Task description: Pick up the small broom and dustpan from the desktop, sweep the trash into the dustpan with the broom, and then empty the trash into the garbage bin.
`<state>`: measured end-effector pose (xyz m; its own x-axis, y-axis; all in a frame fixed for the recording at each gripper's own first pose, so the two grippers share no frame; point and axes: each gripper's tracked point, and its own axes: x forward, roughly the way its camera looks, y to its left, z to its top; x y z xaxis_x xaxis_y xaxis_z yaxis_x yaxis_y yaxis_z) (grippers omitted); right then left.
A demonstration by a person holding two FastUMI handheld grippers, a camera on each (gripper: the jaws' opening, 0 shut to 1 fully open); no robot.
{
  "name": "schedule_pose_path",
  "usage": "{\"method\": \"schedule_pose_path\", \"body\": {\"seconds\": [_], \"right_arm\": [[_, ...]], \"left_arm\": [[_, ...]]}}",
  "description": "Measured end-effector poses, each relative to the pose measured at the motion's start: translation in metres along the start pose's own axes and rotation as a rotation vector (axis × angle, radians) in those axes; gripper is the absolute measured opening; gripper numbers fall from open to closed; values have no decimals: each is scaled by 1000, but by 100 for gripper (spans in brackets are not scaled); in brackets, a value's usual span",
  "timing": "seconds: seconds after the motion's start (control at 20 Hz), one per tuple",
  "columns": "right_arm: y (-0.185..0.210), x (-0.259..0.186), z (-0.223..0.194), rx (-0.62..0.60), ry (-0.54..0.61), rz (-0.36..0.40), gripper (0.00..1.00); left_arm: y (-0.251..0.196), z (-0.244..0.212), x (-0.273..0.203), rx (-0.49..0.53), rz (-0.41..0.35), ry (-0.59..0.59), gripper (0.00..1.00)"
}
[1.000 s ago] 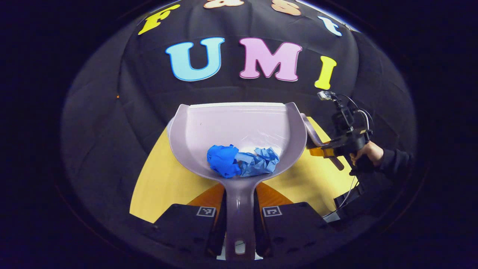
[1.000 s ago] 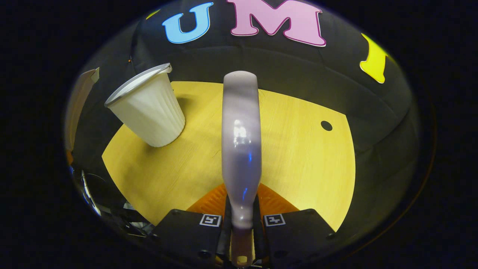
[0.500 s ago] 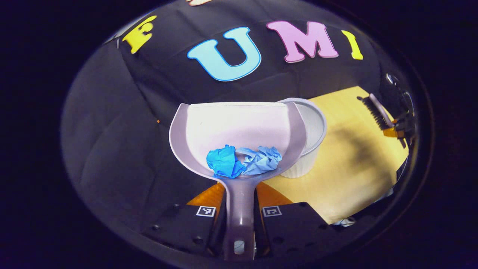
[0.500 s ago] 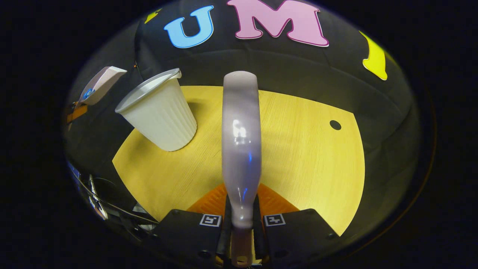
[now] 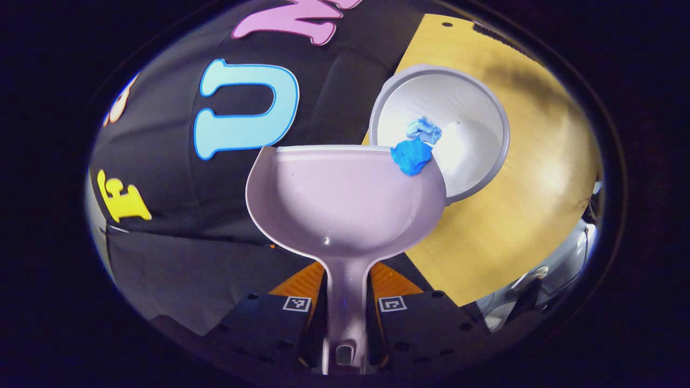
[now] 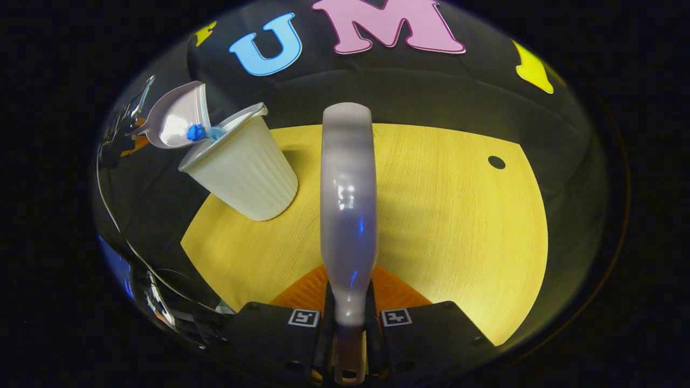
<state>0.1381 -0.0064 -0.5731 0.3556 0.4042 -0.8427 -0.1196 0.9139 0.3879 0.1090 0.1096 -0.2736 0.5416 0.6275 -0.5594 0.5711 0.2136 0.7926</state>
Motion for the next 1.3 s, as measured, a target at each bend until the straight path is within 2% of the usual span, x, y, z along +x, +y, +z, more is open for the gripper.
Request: {"method": "schedule_pose_path", "body": {"seconds": [0.1,0.3,0.45,0.55,0.65,0.75,0.85,0.95,1.1,1.15,1.3], "right_arm": [[-8,-2,-2,11,-2,-11,28],[-25,-8,-3,37,-7,-32,27],[-37,-13,-8,37,7,-73,27],[-48,-21,-7,53,0,-112,27],[-58,-26,-6,53,-2,-154,27],[-67,-32,-10,60,8,-181,28],[-80,-40,-17,63,15,-223,27],[-88,-44,-25,77,22,-246,28],[-95,-34,-47,114,66,-256,27],[-96,-27,-55,121,84,-251,27],[-103,0,-80,139,159,-253,28]], "left_arm": [[-3,-7,3,-17,20,-18,29],[-25,-3,14,-179,-33,-74,29],[-57,22,-14,-421,-145,-185,28],[-75,53,-47,-572,-188,-291,29],[-111,87,-80,-695,-276,-387,29],[-149,127,-111,-795,-412,-463,29],[-196,168,-144,-850,-534,-514,29],[-241,195,-154,-889,-640,-519,29],[-310,216,-153,-916,-785,-467,29],[-332,222,-149,-911,-813,-436,29],[-393,224,-120,-930,-822,-325,29]]}}
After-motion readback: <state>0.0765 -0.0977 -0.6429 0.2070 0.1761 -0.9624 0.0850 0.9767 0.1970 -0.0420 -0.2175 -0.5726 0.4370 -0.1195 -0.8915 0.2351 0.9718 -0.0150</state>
